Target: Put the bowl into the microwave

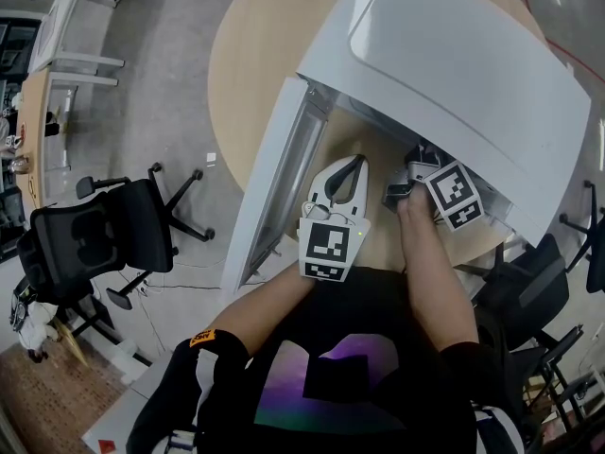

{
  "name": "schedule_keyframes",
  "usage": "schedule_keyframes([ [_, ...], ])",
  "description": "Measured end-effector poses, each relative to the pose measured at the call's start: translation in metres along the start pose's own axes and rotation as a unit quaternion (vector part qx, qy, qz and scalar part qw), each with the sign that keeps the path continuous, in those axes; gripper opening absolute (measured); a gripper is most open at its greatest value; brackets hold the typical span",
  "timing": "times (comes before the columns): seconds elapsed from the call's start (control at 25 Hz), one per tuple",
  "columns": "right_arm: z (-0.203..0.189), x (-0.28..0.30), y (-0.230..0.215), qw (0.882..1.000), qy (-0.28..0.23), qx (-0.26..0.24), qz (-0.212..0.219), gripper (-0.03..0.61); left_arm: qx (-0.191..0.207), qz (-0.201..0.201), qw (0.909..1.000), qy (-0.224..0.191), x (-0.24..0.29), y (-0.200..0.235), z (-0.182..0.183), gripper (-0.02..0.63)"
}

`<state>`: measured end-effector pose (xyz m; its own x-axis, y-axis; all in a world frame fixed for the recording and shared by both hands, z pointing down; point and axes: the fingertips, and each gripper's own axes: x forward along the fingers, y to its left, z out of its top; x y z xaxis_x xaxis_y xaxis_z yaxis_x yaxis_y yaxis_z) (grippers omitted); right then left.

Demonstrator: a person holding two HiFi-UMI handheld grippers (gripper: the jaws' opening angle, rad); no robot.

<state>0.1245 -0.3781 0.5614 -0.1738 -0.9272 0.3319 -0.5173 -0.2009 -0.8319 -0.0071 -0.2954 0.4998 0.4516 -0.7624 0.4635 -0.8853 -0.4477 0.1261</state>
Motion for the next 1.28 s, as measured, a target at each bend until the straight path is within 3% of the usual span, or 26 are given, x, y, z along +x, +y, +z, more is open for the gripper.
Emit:
schedule_keyframes([
  [0.44, 0.003, -0.019, 0.005, 0.998, 0.004, -0.055, -0.010, 0.040, -0.007, -0.005, 0.9998, -0.018, -0.011, -0.002, 0.008, 0.046],
  [0.64, -0.002, -0.034, 0.017, 0.992, 0.013, -0.122, -0.001, 0.040, -0.013, -0.011, 0.9994, -0.030, -0.017, -0.004, 0.013, 0.046],
  [0.96, -0.021, -0.081, 0.067, 0.957, 0.027, -0.287, 0.045, 0.040, -0.020, -0.027, 0.9982, -0.049, -0.036, -0.011, 0.017, 0.046],
  [1.28, -0.040, -0.134, 0.094, 0.924, 0.021, -0.380, 0.043, 0.038, -0.008, -0.034, 0.9966, -0.074, -0.071, -0.016, 0.024, 0.046],
])
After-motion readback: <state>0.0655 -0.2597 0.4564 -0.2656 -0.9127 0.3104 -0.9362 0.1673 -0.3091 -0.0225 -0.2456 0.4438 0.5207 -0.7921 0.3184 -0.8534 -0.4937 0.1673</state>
